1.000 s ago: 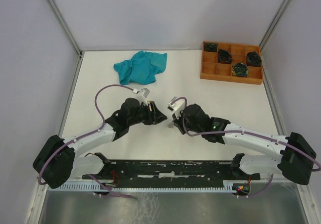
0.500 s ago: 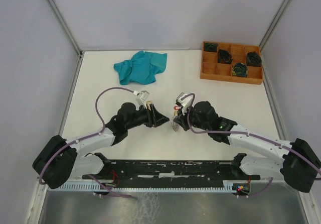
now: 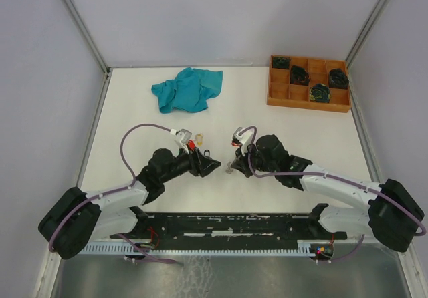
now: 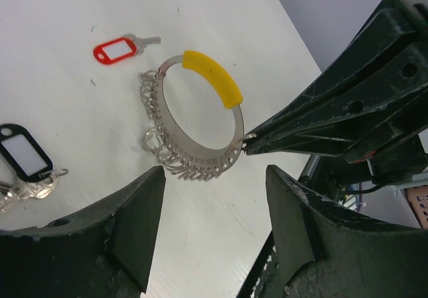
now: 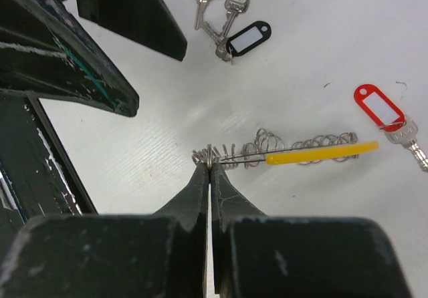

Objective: Put the keys on the keyring

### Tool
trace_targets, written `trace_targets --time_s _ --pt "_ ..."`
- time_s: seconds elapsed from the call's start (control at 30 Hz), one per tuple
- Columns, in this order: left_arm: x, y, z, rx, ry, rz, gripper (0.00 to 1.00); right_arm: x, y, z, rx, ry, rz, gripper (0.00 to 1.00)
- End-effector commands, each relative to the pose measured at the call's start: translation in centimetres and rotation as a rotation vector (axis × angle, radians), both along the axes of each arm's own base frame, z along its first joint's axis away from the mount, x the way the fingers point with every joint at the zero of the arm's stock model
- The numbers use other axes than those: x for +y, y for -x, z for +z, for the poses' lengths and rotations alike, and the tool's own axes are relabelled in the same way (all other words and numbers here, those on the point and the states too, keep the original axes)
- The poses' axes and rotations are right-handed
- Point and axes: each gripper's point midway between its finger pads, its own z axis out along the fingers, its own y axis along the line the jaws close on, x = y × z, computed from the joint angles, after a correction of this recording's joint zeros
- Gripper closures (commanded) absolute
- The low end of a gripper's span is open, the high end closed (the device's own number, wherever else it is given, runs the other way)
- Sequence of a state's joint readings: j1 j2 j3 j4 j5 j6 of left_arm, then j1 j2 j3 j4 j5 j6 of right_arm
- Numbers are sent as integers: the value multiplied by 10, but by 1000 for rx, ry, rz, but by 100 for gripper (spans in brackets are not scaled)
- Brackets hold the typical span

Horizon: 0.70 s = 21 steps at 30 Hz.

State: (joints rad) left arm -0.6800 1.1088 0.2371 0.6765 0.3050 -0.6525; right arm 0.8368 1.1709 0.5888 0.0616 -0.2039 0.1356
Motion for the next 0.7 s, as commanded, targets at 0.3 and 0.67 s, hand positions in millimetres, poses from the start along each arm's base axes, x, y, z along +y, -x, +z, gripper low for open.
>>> trace_targets --time_s 0.3,0.67 --pt "-17 -9 36 -387 -28 -140 34 0 0 30 -71 69 106 99" --pt "-26 1 41 -529 -39 -259 39 1 -8 30 -55 38 31 99"
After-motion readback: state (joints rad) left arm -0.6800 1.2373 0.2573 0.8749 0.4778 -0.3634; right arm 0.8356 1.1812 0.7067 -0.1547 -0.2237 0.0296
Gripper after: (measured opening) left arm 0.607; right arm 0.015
